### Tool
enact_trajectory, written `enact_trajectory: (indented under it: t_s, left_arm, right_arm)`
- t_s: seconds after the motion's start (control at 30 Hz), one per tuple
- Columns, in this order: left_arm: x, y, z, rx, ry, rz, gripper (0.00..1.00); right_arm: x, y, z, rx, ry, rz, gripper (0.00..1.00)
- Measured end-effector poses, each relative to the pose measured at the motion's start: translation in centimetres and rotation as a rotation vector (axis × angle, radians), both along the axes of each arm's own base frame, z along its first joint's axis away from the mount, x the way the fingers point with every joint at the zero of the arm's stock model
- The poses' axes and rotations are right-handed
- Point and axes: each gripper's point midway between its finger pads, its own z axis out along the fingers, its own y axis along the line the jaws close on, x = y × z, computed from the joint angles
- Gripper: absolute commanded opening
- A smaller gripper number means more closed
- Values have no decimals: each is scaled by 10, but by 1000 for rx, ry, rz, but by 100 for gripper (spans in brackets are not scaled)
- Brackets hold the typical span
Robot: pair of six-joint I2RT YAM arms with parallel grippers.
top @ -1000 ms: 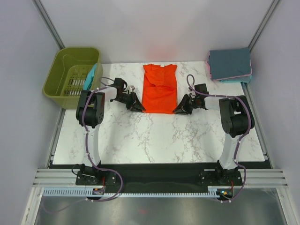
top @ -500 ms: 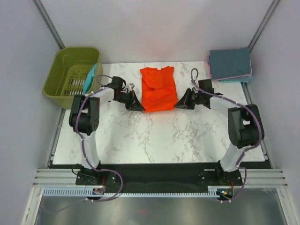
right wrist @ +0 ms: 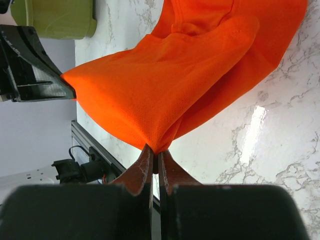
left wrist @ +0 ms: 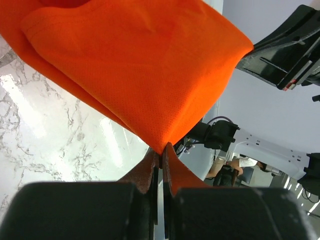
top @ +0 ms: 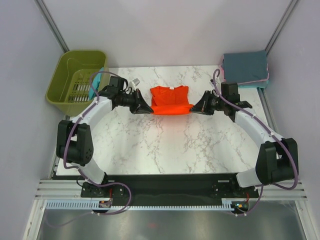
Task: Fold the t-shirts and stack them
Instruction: Fold the tshirt
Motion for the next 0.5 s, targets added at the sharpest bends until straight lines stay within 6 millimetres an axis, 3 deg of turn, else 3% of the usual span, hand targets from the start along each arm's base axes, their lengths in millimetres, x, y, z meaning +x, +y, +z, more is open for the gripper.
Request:
enact_trajectory:
  t_s: [0.13, 0.23, 0.37, 0.5]
  left_arm:
    - [0, 0, 13, -8, -34, 0, 2]
    - [8, 0, 22, 3, -41, 9, 2]
    - [35, -2, 32, 11, -77, 23, 2]
    - [67, 1, 17, 36, -76, 42, 2]
  right_arm:
    - [3, 0, 5, -3, 1, 1, 0]
    - [17, 3, 14, 3, -27, -1, 0]
    - [49, 7, 14, 11, -52, -9, 0]
    - [83, 11, -3, 12, -40, -20, 0]
